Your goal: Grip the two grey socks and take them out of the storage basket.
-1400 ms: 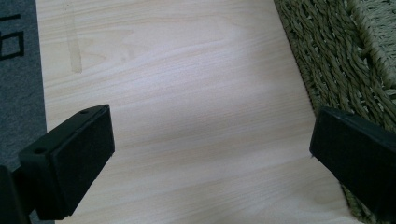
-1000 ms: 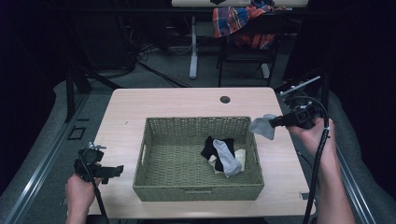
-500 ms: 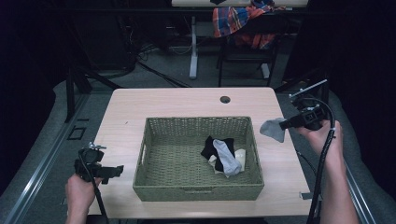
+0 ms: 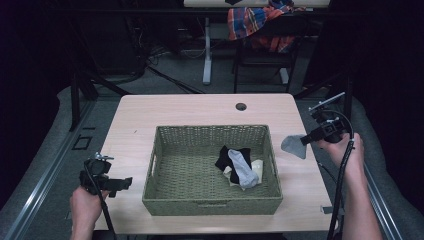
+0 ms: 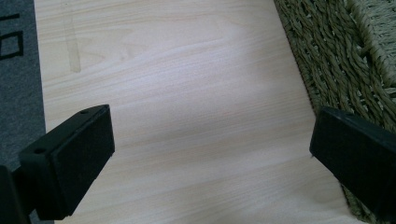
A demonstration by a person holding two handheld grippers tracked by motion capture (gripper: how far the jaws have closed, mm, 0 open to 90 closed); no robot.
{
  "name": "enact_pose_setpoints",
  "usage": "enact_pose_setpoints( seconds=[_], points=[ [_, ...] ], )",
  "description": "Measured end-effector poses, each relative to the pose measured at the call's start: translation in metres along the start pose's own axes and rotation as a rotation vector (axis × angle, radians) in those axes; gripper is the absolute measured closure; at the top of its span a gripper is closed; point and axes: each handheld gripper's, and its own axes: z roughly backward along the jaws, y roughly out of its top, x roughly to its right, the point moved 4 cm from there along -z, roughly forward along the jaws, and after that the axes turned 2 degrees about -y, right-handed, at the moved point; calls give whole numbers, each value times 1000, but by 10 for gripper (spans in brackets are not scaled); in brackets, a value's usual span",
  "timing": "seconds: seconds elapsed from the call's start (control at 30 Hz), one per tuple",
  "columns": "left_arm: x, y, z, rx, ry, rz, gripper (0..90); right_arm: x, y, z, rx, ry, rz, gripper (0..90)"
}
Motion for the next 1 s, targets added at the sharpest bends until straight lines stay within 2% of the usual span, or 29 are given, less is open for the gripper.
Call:
enact_pose_setpoints(
  seconds=[0.03, 0.1, 0.13, 0.27, 0.6, 0.73, 0.77, 0.83, 0.9, 1.0],
  points=[
    [0, 0, 0, -1, 1, 1, 1, 2, -1, -7, -16, 9, -4, 840],
    [0, 0, 0, 0, 1, 1, 0, 3, -2, -10, -30, 15, -5, 840],
    [0, 0, 0, 0, 1, 0, 0, 6, -3, -17, -42, 10, -12, 840],
    [0, 0, 0, -5, 0, -4, 1, 10, -5, -27, -70, -33, -22, 840],
    [0, 0, -1, -7, -2, -2, 1, 15, -10, -53, -125, -11, -32, 841],
    [0, 0, -1, -8, -1, -2, 0, 19, -13, -65, -145, 7, -53, 841],
    [0, 0, -1, -9, -1, -1, 1, 23, -17, -75, -149, 17, -76, 841],
    [0, 0, -1, -9, 0, 0, 1, 24, -17, -77, -165, 31, -72, 840],
    [0, 0, -1, -8, 1, 0, 0, 28, -20, -84, -183, 13, -78, 832],
    [0, 0, -1, -8, 2, -1, 1, 28, -19, -86, -169, -8, -83, 785]
  ],
)
